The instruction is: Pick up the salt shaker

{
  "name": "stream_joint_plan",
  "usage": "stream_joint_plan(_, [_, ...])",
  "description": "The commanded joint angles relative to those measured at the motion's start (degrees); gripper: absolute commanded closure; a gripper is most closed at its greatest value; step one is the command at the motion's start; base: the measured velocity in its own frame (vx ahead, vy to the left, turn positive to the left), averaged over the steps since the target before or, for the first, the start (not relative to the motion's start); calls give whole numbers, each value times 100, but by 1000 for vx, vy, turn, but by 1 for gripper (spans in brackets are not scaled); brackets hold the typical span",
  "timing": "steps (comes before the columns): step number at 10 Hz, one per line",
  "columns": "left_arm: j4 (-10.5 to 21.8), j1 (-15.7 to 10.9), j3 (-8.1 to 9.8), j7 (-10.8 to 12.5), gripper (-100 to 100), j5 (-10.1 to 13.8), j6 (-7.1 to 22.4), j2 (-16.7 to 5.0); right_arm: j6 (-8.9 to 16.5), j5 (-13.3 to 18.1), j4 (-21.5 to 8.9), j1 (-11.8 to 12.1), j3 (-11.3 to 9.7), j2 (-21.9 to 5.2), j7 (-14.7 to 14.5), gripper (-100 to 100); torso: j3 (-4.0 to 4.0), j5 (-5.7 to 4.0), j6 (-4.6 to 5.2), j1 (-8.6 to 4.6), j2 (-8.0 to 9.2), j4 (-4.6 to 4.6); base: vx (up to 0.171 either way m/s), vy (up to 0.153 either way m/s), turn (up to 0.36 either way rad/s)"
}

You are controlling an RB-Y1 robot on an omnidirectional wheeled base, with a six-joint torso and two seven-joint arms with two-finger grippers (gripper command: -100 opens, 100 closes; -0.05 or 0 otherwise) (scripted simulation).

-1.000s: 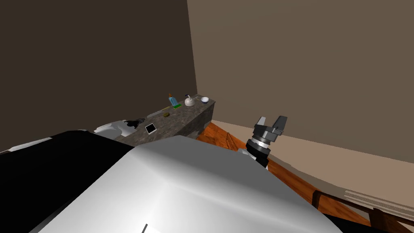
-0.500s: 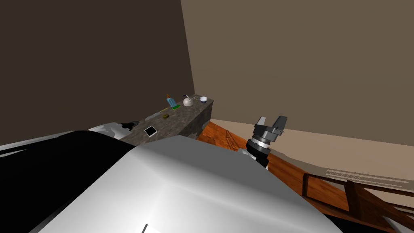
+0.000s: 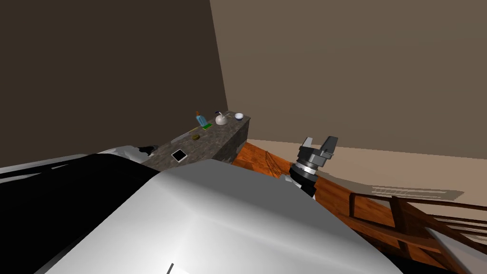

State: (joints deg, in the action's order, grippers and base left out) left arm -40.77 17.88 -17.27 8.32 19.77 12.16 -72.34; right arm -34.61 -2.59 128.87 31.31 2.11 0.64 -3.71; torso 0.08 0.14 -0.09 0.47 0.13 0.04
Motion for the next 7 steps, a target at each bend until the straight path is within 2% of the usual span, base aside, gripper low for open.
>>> stream_joint_plan(1, [-3, 101, -130, 124, -100, 206, 67, -72, 0, 0, 0, 0, 0, 0, 0, 0, 0, 0, 0, 0, 0, 0, -75, 94, -166])
stream_joint_plan(2, [-42, 207, -220, 242, -100, 374, 148, -133, 0, 0, 0, 0, 0, 0, 0, 0, 2, 1, 1, 4, 4, 1, -91, 118, -174])
stream_joint_plan(3, [-55, 238, -246, 276, -100, 425, 171, -151, 0, 0, 0, 0, 0, 0, 0, 0, 5, 2, 0, 12, 9, 2, -77, 104, -114])
stream_joint_plan(4, [15, 158, -246, 212, -100, 376, 119, -110, 0, 0, 0, 0, 0, 0, 0, 0, 4, 3, -2, 10, 6, 2, -29, 42, -20])
stream_joint_plan(5, [12, 166, -248, 229, 0, 383, 130, -113, 0, 0, 0, 1, 0, 0, 0, 0, -4, 0, -3, -10, -8, -1, -6, 9, 2])
stream_joint_plan(6, [184, 76, -164, 177, -100, 247, 89, 30, 0, 0, 0, 1, 0, 1, 0, 0, -10, -4, -2, -23, -18, -3, 7, 42, -41])
stream_joint_plan(7, [258, 37, -128, 155, -100, 190, 72, 91, 0, 0, 0, 1, 0, 0, 0, 0, -14, -3, 0, -16, -26, -5, 4, 95, -44])
